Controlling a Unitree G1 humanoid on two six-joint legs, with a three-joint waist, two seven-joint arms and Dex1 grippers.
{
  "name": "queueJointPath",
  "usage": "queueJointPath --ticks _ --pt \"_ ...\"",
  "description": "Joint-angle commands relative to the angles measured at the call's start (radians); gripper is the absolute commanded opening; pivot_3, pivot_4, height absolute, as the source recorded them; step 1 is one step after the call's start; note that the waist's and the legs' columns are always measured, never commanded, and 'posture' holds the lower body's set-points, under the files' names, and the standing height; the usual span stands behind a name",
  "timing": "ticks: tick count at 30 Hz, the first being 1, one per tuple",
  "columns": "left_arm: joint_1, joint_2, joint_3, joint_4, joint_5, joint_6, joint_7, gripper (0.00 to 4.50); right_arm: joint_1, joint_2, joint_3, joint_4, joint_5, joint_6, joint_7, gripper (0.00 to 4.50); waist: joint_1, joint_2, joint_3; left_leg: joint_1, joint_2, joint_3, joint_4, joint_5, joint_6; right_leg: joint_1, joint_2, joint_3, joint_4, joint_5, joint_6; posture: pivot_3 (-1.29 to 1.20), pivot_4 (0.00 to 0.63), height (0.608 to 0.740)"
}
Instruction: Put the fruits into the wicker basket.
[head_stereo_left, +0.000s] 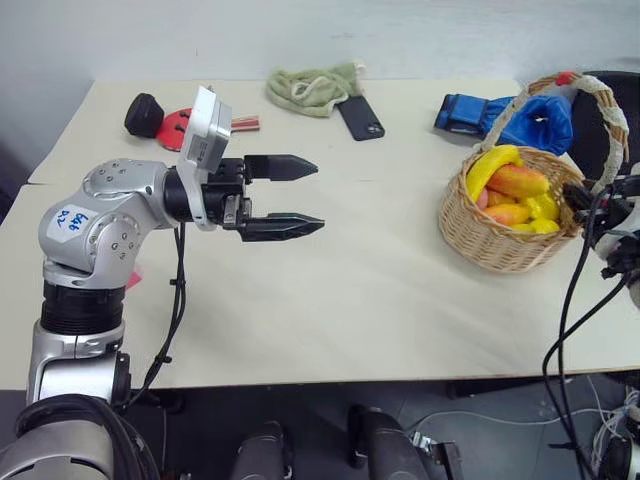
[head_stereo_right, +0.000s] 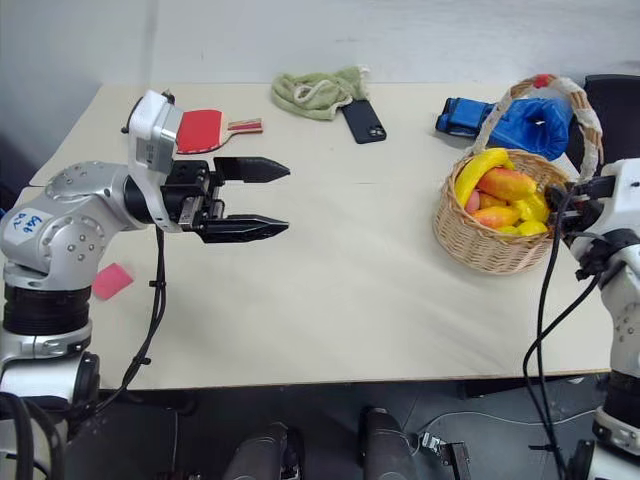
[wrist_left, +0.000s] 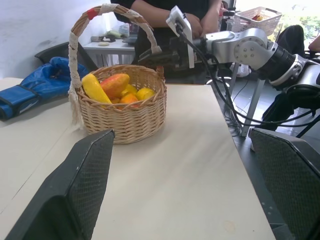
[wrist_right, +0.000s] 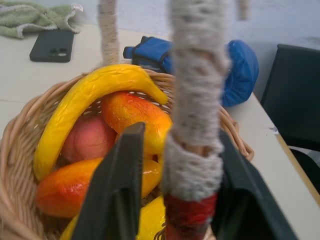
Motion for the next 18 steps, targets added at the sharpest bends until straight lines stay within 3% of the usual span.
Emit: queueJointPath --ticks 1,6,14,18 --pt "-0.012 0.007 0.018 -0.009 0.001 -0.013 -0.009 4.50 0.051 -0.025 -0.072 -0.091 0.045 0.035 0.029 2.89 0.006 0.000 0.000 0.000 0.000 0.000 0.000 0.000 0.000 0.000 0.000 0.000 0.001 0.000 0.000 0.00 0.150 0.740" --pt "0.009 0.034 0.028 -0.011 0.005 -0.008 -0.028 4.50 0.212 -0.104 -0.240 -0.240 0.148 0.177 0.116 4.47 0.017 0.001 0.000 -0.002 0.000 -0.002 0.000 0.000 0.001 0.000 -0.001 -0.001 0.001 0.000 0.000 0.00 0.150 0.740" --pt "0.041 0.120 0.054 0.056 0.032 -0.038 -0.097 4.50 0.630 -0.298 -0.814 -0.246 0.383 0.456 0.630 4.47 0.034 0.001 -0.001 0.000 -0.001 -0.002 0.000 -0.002 0.005 0.003 0.000 -0.001 -0.007 0.000 0.001 0.00 0.150 0.740" --pt "0.045 0.146 0.056 0.081 0.037 -0.044 -0.125 4.50 0.682 -0.325 -0.898 -0.194 0.428 0.493 0.701 4.47 0.032 0.000 -0.001 0.001 -0.001 -0.002 0.000 -0.004 0.008 0.003 0.000 0.000 -0.007 0.001 0.000 0.00 0.150 0.740"
